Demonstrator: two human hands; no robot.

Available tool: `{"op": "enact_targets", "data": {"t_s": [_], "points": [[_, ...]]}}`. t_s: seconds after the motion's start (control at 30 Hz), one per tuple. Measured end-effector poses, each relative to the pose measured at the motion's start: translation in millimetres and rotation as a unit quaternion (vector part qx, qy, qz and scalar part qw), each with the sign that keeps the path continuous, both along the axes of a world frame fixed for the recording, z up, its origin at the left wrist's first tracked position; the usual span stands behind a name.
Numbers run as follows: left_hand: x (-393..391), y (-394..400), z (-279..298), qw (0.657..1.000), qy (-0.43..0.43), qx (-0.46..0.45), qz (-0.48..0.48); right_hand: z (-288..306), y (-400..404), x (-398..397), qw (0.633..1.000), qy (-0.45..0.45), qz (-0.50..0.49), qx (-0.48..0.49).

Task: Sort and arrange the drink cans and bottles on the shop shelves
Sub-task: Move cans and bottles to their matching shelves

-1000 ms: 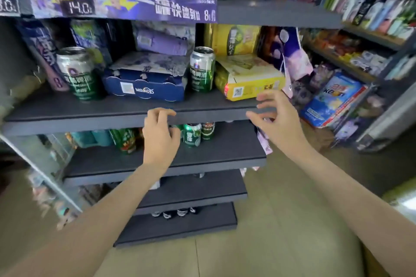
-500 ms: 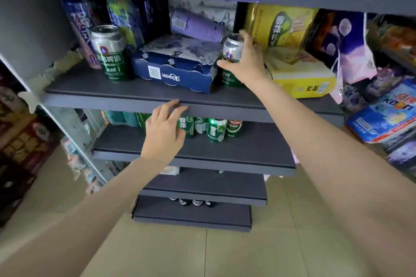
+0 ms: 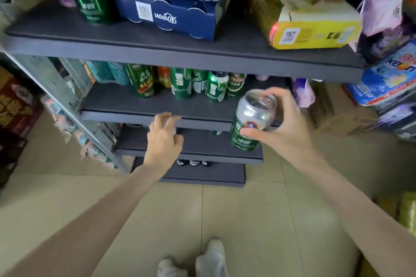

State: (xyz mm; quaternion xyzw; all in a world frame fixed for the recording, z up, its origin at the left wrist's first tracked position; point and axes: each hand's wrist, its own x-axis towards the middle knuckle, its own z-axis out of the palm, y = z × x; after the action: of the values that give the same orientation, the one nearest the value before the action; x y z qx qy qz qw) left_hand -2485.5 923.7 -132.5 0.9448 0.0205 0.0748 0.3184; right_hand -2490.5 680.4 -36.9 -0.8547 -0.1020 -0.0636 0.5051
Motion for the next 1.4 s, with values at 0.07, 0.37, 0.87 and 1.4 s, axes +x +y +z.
{"op": "enact_targets", "data": {"t_s": [0.07, 0.37, 0.87, 1.4], "points": [[0.2, 2.6, -1.0, 1.000, 0.028, -0.007, -0.010, -40.9, 0.8, 3.1, 0.997, 0.063, -0.042, 0.032], [-3.1, 21.7, 11.9, 0.999, -0.010, 0.028, -0.014, -122.7, 21.1, 120.8, 0.967, 0.023, -0.254, 0.004], [22.9, 71.2, 84.1, 0.985, -0.147, 0.057, 0.075, -24.5, 98.6, 25.1, 0.984, -0.162, -0.034, -0.062], [53.5, 175.6, 142.3, 0.985, 0.019, 0.171, 0.021, 110.3, 238.5, 145.1, 0.945, -0.175, 0.132, -0.242]]}}
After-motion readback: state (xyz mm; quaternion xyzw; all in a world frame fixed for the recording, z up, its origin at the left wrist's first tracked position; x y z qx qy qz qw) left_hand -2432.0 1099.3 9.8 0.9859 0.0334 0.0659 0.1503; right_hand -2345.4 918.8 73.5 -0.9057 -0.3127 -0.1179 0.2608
